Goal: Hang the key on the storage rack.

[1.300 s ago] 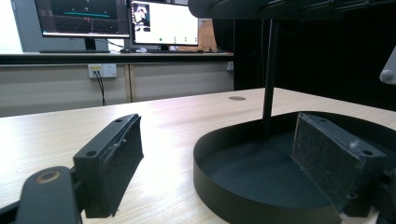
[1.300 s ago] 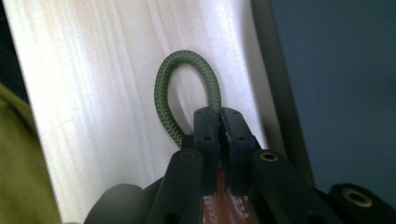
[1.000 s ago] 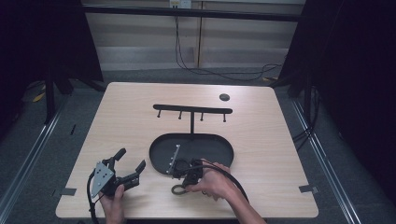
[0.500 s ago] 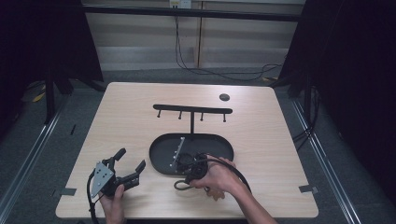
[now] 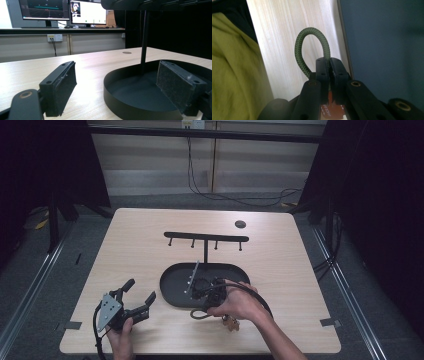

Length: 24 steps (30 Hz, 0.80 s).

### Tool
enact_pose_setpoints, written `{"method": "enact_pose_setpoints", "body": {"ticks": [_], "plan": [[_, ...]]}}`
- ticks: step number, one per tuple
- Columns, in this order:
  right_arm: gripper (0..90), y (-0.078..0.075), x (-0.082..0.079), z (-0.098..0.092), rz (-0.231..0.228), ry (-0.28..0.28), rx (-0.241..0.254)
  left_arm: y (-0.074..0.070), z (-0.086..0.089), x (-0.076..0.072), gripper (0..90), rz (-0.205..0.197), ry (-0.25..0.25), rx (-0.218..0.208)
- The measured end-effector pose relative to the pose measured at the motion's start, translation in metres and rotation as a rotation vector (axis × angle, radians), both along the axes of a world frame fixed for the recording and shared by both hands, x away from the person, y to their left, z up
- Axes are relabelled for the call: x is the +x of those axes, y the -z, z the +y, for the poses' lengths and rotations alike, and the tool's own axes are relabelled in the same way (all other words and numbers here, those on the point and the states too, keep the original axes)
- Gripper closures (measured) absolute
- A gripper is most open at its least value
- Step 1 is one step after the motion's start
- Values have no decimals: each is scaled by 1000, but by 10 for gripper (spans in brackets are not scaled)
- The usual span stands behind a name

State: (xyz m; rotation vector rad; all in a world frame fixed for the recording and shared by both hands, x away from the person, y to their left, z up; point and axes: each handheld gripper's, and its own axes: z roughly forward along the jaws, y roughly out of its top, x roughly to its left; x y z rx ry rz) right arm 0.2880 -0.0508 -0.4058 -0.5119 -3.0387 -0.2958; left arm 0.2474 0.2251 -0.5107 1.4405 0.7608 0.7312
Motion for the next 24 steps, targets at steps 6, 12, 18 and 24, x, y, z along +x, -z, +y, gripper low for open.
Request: {"method": "enact_pose_setpoints", "body": {"ticks": [6, 12, 18, 24], "plan": [[857, -17, 0, -4, -12, 0, -28, 0, 0, 0, 159, 0, -2, 0], [857, -30, 4, -12, -2, 13, -58, 0, 0, 1, 159, 0, -3, -1], [857, -44, 5, -12, -5, -9, -93, 0, 0, 1, 159, 1, -3, 1], [857, -62, 10, -13, -29, -13, -83, 0, 0, 1, 159, 1, -2, 2]]}}
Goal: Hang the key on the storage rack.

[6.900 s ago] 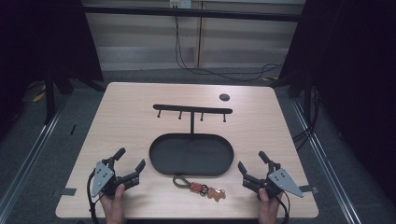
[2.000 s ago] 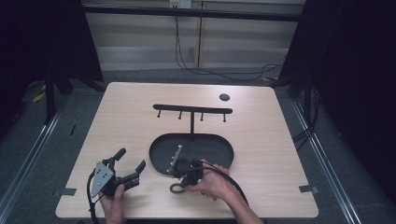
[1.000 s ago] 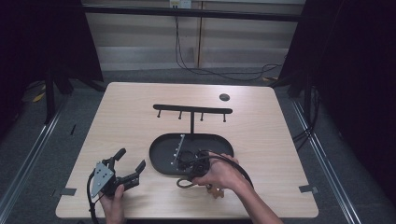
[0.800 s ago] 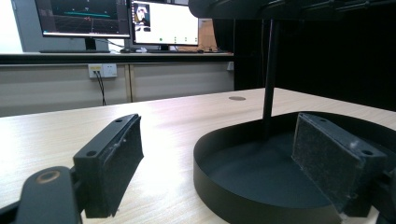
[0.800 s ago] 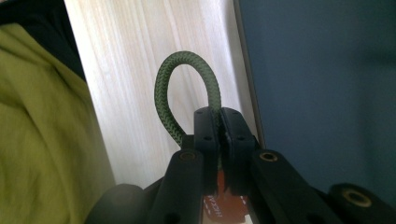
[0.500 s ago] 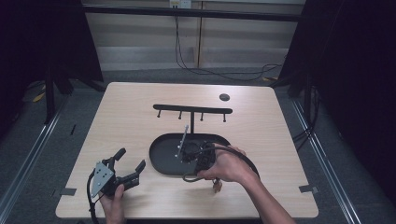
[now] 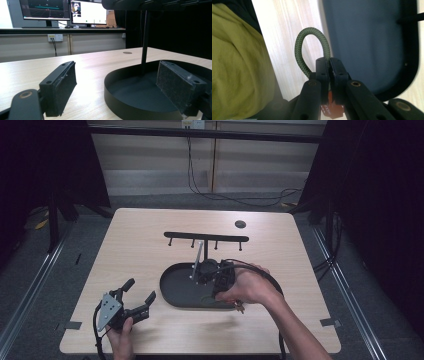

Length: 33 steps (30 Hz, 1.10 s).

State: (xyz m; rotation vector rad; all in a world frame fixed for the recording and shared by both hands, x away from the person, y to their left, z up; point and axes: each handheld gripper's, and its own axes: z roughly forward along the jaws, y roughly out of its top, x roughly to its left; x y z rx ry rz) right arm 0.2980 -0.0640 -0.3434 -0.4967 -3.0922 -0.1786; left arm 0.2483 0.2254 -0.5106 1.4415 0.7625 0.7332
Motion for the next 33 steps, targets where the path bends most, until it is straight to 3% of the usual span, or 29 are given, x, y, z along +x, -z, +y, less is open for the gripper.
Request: {"method": "enact_pose_setpoints", "body": {"ticks": [7, 11, 24, 33], "plan": [[858, -16, 9, -6, -21, 21, 27, 0, 0, 0, 159, -1, -1, 2], [857, -23, 14, -7, -2, 25, 60, 0, 0, 0, 159, -2, 0, 1], [858, -49, 35, -10, -37, 52, 78, 0, -1, 0, 159, -1, 0, 1], [857, -60, 39, -15, -61, 60, 98, 0, -1, 0, 159, -1, 2, 1]]}}
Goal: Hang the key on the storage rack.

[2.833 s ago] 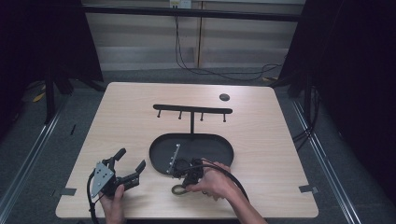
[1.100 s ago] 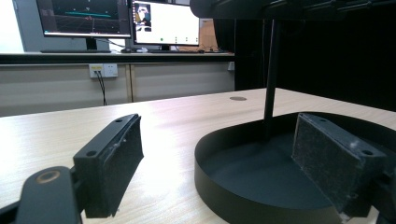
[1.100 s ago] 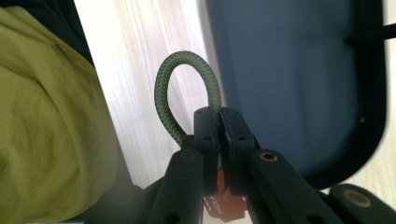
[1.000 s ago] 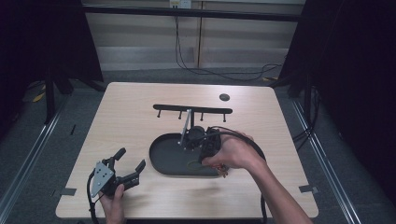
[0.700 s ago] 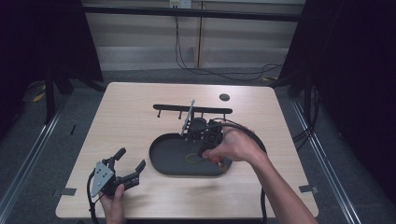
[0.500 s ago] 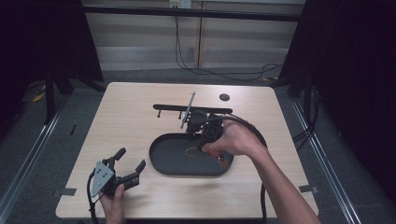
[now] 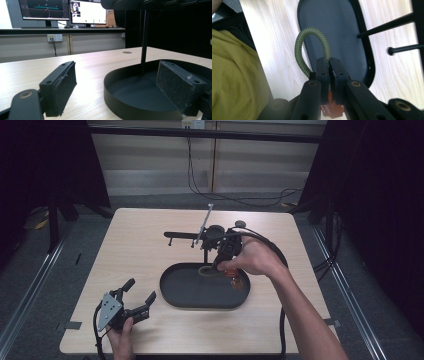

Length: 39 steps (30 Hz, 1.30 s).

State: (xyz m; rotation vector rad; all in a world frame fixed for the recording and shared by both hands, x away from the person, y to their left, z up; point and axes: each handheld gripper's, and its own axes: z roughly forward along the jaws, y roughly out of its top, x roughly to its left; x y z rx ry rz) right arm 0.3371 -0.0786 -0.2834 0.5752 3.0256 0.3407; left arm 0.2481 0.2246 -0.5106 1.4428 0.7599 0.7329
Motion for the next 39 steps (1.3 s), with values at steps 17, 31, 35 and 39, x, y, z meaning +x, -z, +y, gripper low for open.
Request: {"method": "enact_pose_setpoints", "body": {"ticks": [17, 31, 35, 39], "plan": [[857, -16, 37, 5, -44, 51, -21, 0, 0, 0, 159, -3, 0, 4], [857, -5, 52, 8, -77, 66, -40, 0, 0, 0, 159, -1, 4, 0], [856, -6, 58, 5, -72, 83, -22, 0, 0, 0, 159, -3, 4, -1], [856, -6, 59, 1, -67, 105, -29, 0, 0, 0, 159, -1, 4, 0]]}}
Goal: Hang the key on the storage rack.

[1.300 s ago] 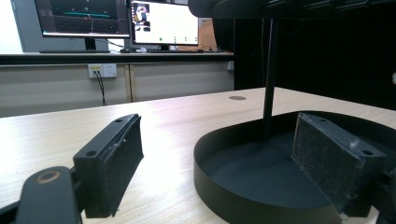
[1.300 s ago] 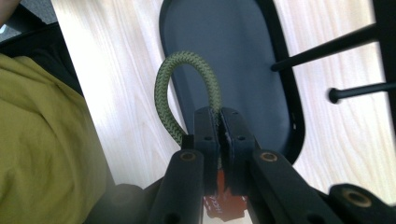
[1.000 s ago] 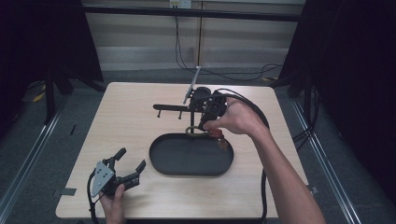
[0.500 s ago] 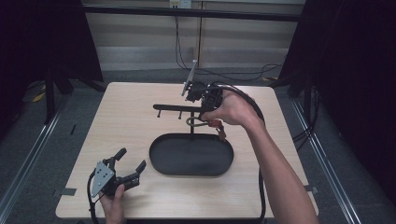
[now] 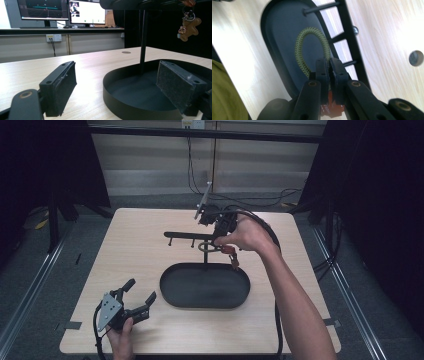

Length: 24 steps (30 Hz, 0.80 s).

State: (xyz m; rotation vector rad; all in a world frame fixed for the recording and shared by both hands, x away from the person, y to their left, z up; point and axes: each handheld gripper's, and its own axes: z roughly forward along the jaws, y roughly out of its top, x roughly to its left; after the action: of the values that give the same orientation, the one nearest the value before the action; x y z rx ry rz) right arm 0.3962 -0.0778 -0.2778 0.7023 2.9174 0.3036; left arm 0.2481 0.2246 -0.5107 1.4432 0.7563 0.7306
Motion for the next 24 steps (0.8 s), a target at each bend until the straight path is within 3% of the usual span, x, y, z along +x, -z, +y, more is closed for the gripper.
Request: {"method": "enact_pose_setpoints", "body": {"ticks": [10, 18, 24], "plan": [[841, 4, 5, -6, 13, 45, 36, 0, 0, 0, 158, -3, 0, -3], [799, 3, 6, -8, 21, 49, 64, 0, 0, 0, 159, -4, -1, -7], [802, 4, 8, -8, 17, 58, 54, 0, 0, 0, 159, -5, -2, -5]]}}
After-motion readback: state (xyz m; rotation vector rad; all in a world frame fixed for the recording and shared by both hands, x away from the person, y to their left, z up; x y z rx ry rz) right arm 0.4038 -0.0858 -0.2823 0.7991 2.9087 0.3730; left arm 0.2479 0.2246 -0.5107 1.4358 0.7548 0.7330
